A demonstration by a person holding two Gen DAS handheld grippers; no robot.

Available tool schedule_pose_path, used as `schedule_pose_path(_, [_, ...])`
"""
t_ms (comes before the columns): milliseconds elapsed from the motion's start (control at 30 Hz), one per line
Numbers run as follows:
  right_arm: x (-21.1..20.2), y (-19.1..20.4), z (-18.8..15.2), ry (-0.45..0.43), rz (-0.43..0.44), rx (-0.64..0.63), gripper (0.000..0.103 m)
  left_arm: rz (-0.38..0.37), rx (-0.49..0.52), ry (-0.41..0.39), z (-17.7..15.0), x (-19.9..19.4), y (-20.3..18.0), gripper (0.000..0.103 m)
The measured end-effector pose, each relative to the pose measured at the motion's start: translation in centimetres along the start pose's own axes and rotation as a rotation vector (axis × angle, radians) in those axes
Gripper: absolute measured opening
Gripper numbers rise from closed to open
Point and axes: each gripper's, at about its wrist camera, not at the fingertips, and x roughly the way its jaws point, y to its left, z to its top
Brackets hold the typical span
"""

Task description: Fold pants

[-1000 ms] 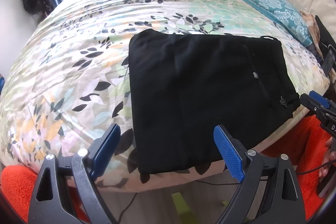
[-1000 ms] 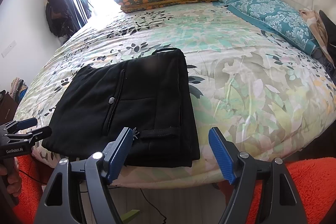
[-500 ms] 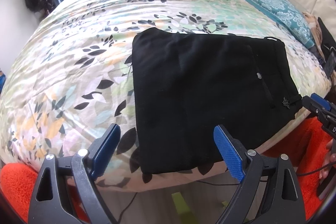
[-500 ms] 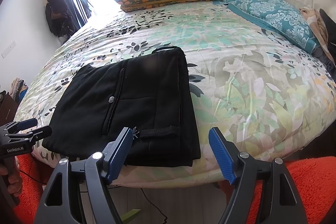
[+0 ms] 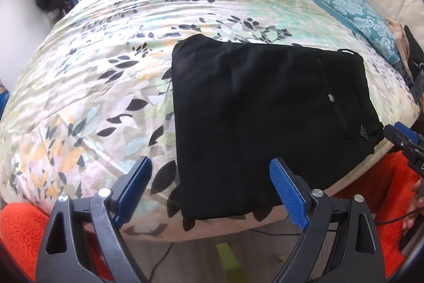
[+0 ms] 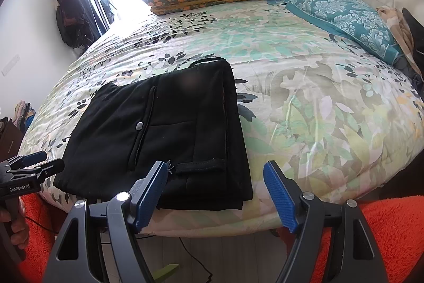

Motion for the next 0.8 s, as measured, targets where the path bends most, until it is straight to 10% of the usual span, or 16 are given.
schedule_pose_path(800, [0.16, -0.12, -0.03, 0.007, 0.004, 0.008, 0.075, 0.012, -0.011, 0.008, -0.05, 0.28, 0.36, 0.092])
